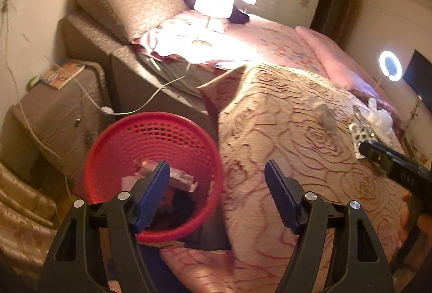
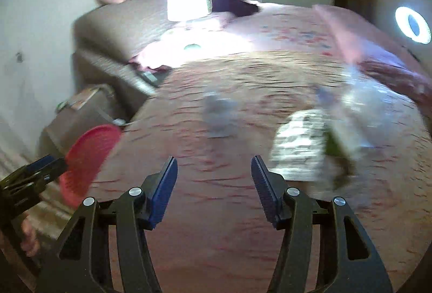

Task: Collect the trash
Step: 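Move both open tools back over the bed toward the tissue and blister pack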

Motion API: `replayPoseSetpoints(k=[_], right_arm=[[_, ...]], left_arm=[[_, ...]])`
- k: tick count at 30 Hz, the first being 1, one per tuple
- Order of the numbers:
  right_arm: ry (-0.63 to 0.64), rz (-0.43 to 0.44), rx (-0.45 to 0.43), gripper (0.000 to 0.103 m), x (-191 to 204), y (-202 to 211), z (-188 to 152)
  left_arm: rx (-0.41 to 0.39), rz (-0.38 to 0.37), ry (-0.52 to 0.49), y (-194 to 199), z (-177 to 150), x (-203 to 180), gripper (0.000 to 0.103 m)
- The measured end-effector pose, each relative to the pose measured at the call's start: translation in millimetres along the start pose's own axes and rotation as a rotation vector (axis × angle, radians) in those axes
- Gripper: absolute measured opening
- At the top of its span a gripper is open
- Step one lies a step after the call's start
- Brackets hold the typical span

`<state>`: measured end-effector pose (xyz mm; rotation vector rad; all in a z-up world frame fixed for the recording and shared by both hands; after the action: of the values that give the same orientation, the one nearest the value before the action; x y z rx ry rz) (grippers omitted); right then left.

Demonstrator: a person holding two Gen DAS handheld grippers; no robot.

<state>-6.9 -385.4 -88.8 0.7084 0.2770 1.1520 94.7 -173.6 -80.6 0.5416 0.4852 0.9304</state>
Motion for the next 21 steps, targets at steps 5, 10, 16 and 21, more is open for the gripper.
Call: replayPoseSetpoints(k=[5, 10, 16, 21], right_arm=[[-0.050, -0.078, -0.020, 0.055, -46, 4, -1], [-0.075, -0.085, -0.035, 0.055, -67, 4, 0], [-0.104, -0.073, 0.001, 0.046, -75, -16, 1], [-0.084, -0.048, 0.005, 0.038, -71, -23, 3]], left_arm=[[0.004, -0.027, -0.036, -2, -1, -23, 0.070], [0.013, -0.051, -0.060, -7, 0, -45, 0.070], [0.025, -0.066, -0.104, -13, 0, -69, 0.070], [0.028, -0.083, -0.129, -22, 10, -87, 0.070]])
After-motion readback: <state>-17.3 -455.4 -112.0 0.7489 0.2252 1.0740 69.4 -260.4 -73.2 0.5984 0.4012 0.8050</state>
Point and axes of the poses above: each gripper's, at about its wrist camera, not at the fingertips, and y roughly against the way its jaws point, x to its left, z to its top, the point moved 8 cm from there along -y, roughly the way its jaws point, and after that the axes turned 7 degrees about -x, right-handed, at the moved point
